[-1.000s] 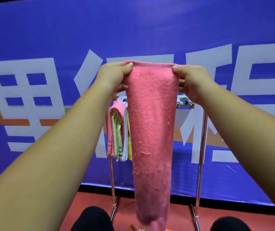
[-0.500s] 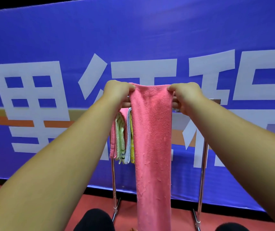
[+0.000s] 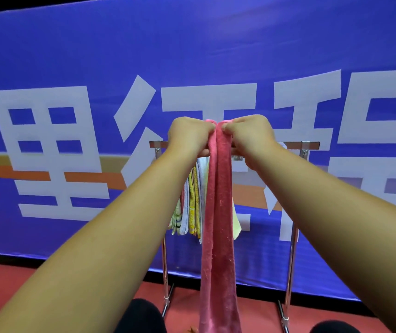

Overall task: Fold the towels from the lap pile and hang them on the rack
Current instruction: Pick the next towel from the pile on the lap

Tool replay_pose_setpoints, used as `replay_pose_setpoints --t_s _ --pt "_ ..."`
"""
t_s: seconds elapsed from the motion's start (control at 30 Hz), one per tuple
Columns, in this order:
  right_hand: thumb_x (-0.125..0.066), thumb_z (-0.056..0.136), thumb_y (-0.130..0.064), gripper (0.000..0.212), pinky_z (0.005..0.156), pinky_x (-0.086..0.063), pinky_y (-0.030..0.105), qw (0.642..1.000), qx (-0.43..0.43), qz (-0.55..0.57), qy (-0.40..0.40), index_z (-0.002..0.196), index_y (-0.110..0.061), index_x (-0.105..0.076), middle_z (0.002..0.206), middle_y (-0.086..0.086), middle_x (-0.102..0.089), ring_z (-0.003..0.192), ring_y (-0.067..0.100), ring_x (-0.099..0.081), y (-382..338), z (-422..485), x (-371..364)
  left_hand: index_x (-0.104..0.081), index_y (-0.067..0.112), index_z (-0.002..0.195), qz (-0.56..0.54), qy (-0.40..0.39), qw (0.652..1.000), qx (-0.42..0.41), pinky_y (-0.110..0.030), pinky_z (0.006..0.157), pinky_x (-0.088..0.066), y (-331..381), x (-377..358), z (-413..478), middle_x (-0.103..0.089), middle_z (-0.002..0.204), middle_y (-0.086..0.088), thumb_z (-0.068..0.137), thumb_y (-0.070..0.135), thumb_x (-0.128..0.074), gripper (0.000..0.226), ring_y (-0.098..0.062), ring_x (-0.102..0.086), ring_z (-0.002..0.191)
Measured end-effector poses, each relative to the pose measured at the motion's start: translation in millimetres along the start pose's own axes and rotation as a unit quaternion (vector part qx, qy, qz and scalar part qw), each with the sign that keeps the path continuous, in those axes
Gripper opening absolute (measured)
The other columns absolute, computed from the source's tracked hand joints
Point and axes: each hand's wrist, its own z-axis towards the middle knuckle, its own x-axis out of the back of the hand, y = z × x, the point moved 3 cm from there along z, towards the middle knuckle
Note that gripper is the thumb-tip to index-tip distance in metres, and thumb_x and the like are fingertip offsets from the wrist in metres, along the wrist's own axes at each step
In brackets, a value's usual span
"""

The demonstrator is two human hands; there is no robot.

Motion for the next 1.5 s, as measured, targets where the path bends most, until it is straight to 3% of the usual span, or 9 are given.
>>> replay_pose_setpoints --t_s 0.17,0.3,0.47,0.63,0.77,0.93,1.2,1.37,1.5 --pt "-0.074 0.086 -0.035 0.023 0.069 -0.063 0.045 0.995 0.063 -0.073 -0.001 0.071 -0.019 -0.08 0.067 0.009 -0.076 0.064 0.034 -0.065 -6 -9 -4 -0.069 0.009 0.071 0.067 0.014 0.996 -0.058 -0.046 0.071 -0.068 -3 -7 4 -0.075 0.072 -0.013 0.081 0.014 -0.069 0.012 -0.031 -0.079 0.073" --pt "-0.063 0.093 -0.022 0.023 0.058 -0.048 0.036 0.993 0.084 -0.088 -0.004 0.081 -0.01 -0.079 0.078 0.02 -0.075 0.062 0.024 -0.054 -4 -8 -9 -0.069 0.016 0.089 0.188 0.002 0.976 -0.112 -0.03 0.072 -0.052 2 -9 -12 -0.068 0.081 0.004 0.092 0.015 -0.065 0.005 -0.02 -0.066 0.08" --pt "-0.058 0.096 -0.009 0.029 0.084 -0.066 0.049 0.997 0.06 0.031 -0.045 0.085 -0.02 -0.082 0.079 0.01 -0.08 0.082 0.03 -0.079 -1 -9 -6 -0.085 0.021 0.088 0.065 -0.006 0.992 -0.109 -0.037 0.071 -0.067 -2 -7 2 -0.079 0.077 -0.006 0.09 0.0 -0.07 0.026 -0.023 -0.08 0.072" --pt "-0.052 0.097 0.001 0.034 0.082 -0.067 0.047 0.987 0.039 0.123 -0.092 0.1 -0.011 -0.083 0.093 0.022 -0.079 0.088 0.035 -0.079 -4 -14 -3 -0.078 0.023 0.095 0.077 0.024 0.987 -0.142 -0.04 0.067 -0.067 0 1 -1 -0.078 0.093 0.004 0.085 0.022 -0.086 0.013 -0.017 -0.079 0.077" --pt "-0.071 0.093 -0.008 0.014 0.079 -0.066 0.038 0.97 0.027 0.189 -0.149 0.094 -0.007 -0.085 0.089 0.021 -0.078 0.08 0.025 -0.077 -5 -17 -2 -0.066 0.02 0.108 0.137 0.044 0.979 -0.142 -0.038 0.085 -0.06 1 6 0 -0.069 0.101 0.006 0.079 0.041 -0.089 0.042 -0.012 -0.068 0.094" --pt "-0.07 0.1 -0.015 0.02 0.072 -0.061 0.032 0.971 0.03 0.198 -0.128 0.114 -0.004 -0.077 0.098 0.016 -0.08 0.085 0.025 -0.079 4 -8 2 -0.067 0.018 0.11 0.153 0.033 0.982 -0.104 -0.043 0.079 -0.063 -3 7 3 -0.073 0.099 0.002 0.057 0.076 -0.083 0.081 -0.015 -0.073 0.089" --pt "-0.058 0.109 -0.016 0.023 0.079 -0.066 0.037 0.975 -0.013 0.201 -0.096 0.119 -0.001 -0.072 0.111 0.023 -0.078 0.096 0.029 -0.078 9 2 6 -0.058 0.013 0.139 0.106 -0.048 0.992 -0.038 -0.043 0.092 -0.062 -27 14 7 -0.066 0.133 -0.002 0.053 0.08 -0.09 0.113 -0.02 -0.068 0.116" --pt "-0.051 0.111 -0.012 0.028 0.088 -0.064 0.044 0.969 -0.025 0.224 -0.099 0.12 0.003 -0.072 0.114 0.026 -0.076 0.094 0.028 -0.073 4 2 12 -0.076 0.011 0.113 0.012 -0.195 0.981 0.013 -0.034 0.084 -0.06 -48 15 4 -0.081 0.105 0.001 0.089 0.049 -0.082 0.046 -0.015 -0.076 0.094" --pt "-0.049 0.11 -0.009 0.027 0.078 -0.065 0.038 0.971 -0.02 0.218 -0.094 0.115 0.003 -0.074 0.104 0.021 -0.072 0.09 0.027 -0.07 0 -3 17 -0.074 0.009 0.123 -0.01 -0.233 0.972 0.002 -0.032 0.082 -0.061 -46 10 0 -0.081 0.109 -0.005 0.096 0.044 -0.075 0.044 -0.016 -0.075 0.095"
